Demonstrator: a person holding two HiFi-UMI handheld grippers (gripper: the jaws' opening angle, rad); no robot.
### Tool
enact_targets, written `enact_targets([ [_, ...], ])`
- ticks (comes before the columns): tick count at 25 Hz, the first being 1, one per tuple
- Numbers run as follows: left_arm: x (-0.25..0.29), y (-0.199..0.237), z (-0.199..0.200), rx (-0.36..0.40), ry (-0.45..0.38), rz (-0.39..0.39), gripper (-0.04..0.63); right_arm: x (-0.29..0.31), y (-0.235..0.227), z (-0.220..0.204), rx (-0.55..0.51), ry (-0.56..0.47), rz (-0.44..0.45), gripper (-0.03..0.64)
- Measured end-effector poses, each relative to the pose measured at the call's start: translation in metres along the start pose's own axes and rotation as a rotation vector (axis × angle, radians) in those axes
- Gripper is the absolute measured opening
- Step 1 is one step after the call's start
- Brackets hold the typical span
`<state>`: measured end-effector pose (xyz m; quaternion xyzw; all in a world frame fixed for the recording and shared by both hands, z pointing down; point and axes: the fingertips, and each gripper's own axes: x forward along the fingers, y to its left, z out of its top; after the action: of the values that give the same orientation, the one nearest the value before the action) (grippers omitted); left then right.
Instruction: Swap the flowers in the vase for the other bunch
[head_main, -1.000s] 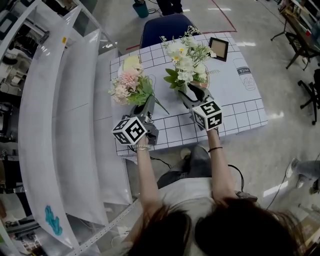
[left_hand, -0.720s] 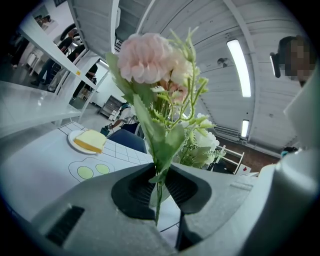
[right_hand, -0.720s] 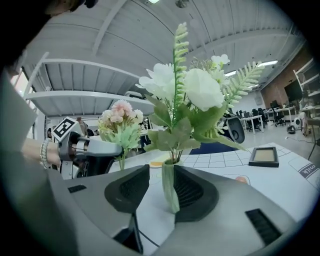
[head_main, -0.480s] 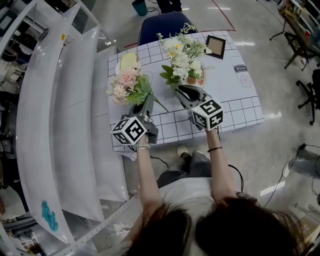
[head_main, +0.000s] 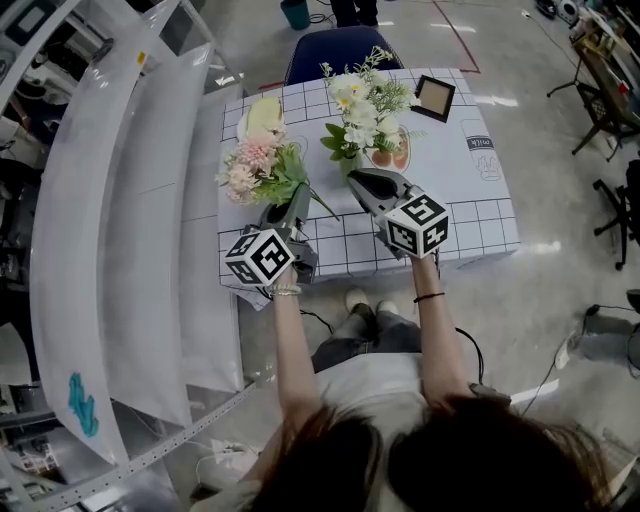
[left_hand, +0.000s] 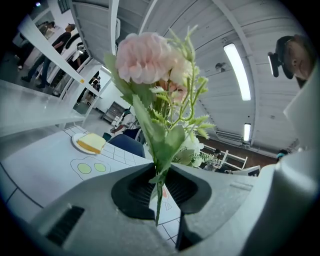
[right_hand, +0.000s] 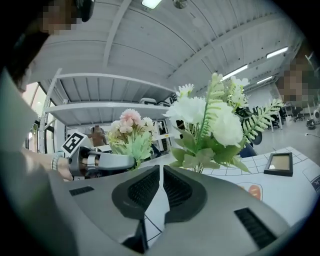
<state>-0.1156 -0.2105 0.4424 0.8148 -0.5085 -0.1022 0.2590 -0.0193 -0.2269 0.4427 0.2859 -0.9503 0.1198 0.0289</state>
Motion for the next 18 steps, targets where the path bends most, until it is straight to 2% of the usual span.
enact_targets([
  [8,-0.009,-0.017,0.011,0.03,-0.036,0.0,0.06,-0.015,0.007,0.032,0.006,-0.09,0.058,0.013],
  [18,-0.017,-0.021,0.015,0.036,-0.059,0.017,0.06,-0.019,0.012,0.037,0.016,-0.105,0.1,0.009],
])
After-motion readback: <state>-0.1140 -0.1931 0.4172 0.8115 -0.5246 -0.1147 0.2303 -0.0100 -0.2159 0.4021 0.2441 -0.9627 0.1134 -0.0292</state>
